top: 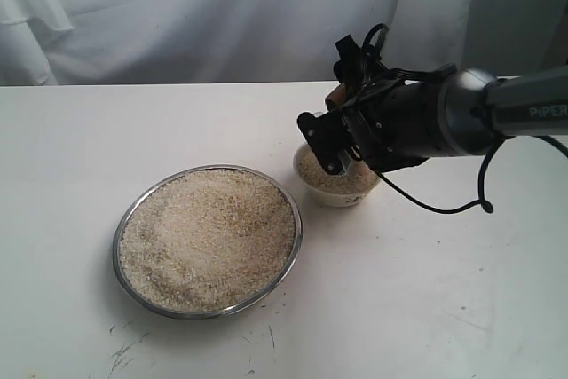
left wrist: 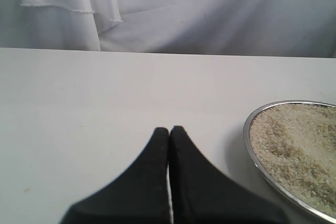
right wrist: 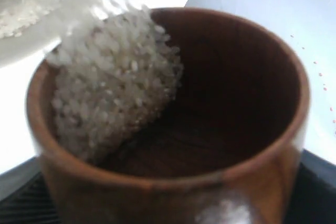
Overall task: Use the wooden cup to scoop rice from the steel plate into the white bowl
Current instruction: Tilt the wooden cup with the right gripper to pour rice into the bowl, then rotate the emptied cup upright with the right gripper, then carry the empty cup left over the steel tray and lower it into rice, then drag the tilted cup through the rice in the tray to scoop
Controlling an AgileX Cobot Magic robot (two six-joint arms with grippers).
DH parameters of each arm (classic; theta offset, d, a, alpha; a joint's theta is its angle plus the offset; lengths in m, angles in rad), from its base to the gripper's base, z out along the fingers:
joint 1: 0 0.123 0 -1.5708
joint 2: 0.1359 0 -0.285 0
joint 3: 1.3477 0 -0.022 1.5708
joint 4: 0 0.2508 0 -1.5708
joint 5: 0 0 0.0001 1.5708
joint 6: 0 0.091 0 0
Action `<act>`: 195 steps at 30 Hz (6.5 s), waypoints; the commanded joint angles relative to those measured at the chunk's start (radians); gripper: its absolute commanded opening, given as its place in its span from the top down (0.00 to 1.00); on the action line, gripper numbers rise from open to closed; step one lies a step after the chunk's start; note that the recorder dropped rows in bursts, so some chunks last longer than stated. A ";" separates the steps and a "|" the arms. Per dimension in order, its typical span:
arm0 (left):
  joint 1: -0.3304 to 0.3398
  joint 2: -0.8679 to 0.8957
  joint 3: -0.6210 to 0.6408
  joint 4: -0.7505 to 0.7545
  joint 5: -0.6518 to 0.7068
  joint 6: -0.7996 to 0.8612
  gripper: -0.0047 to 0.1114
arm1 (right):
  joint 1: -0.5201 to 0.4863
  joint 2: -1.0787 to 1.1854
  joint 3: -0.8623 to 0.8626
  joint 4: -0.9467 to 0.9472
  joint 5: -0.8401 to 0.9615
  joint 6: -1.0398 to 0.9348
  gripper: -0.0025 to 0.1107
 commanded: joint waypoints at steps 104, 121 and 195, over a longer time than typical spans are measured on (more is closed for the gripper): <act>-0.002 -0.005 0.005 -0.001 -0.006 -0.003 0.96 | 0.215 -0.198 0.001 0.537 -0.303 0.198 0.98; -0.002 -0.005 0.005 -0.001 -0.006 -0.003 0.96 | 0.294 -0.061 -0.153 0.629 -0.141 -0.241 0.98; -0.002 -0.005 0.005 -0.001 -0.006 -0.003 0.96 | 0.337 0.275 -0.363 0.504 0.103 -0.327 0.98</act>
